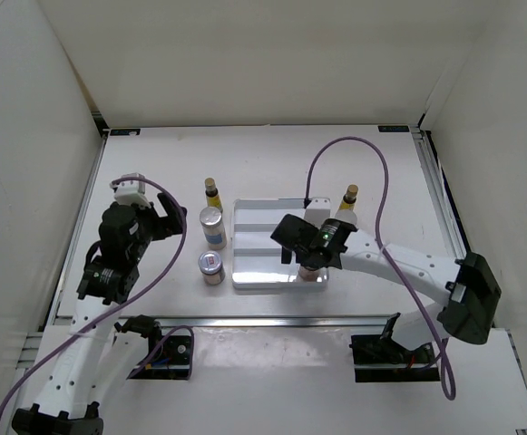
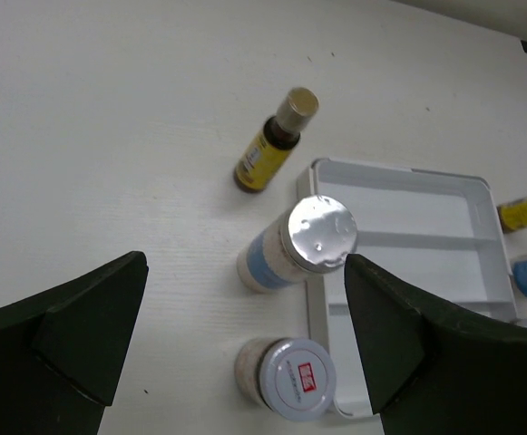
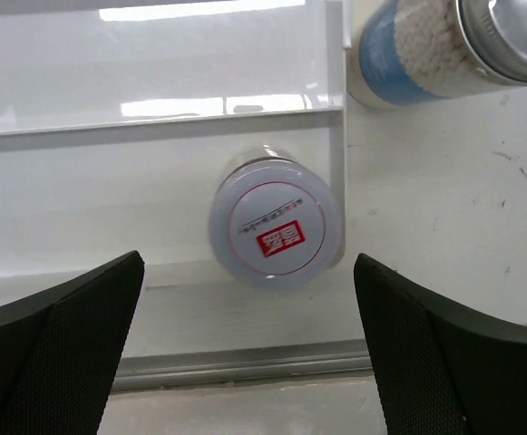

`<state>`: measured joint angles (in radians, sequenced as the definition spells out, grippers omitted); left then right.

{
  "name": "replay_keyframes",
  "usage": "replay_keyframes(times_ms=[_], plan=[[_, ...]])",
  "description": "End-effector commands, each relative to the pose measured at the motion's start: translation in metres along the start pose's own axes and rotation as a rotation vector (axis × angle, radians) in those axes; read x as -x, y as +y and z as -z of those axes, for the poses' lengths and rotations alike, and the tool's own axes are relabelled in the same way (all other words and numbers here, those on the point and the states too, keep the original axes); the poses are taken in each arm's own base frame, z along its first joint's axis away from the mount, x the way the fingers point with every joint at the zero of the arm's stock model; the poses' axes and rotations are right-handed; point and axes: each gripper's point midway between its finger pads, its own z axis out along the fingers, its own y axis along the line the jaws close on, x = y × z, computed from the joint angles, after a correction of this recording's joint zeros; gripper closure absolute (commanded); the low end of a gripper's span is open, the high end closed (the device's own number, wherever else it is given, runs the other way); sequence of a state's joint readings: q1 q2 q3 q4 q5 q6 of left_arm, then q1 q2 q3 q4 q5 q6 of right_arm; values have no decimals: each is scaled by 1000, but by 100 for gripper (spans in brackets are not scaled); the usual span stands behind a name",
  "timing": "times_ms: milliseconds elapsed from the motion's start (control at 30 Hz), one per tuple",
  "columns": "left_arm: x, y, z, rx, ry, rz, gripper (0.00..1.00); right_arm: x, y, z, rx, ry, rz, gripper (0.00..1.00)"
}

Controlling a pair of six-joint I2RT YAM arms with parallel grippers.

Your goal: Organize the condiment bottles

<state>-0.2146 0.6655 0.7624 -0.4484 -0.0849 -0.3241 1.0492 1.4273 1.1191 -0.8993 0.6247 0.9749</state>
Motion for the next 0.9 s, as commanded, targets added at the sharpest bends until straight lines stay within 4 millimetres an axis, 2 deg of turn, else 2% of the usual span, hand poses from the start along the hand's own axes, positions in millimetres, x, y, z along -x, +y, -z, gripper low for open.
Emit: replay_keyframes(times_ms=[0,67,167,433,533,600,867], plan=[[-15,-25,9,-116,115,64,0,25,2,31,30,-127,5,0],[-32,-33,13,-152,191,123,0,27,4,43,53,-160,19,0],[-60,-36,14,-161,289,169,0,24,4,49,52,-171,50,0],[-116,-43,5,-108,484,98,0,14,4,45,47,-160,51,0],[-121,-47,6,-106,497,89,0,11,2,43,40,-156,58,0],[-126,-44,4,-83,507,93,0,10,0,43,40,-156,58,0],[-165,-38,-1,2,623,41,0,3,-4,37,22,-145,55,0]])
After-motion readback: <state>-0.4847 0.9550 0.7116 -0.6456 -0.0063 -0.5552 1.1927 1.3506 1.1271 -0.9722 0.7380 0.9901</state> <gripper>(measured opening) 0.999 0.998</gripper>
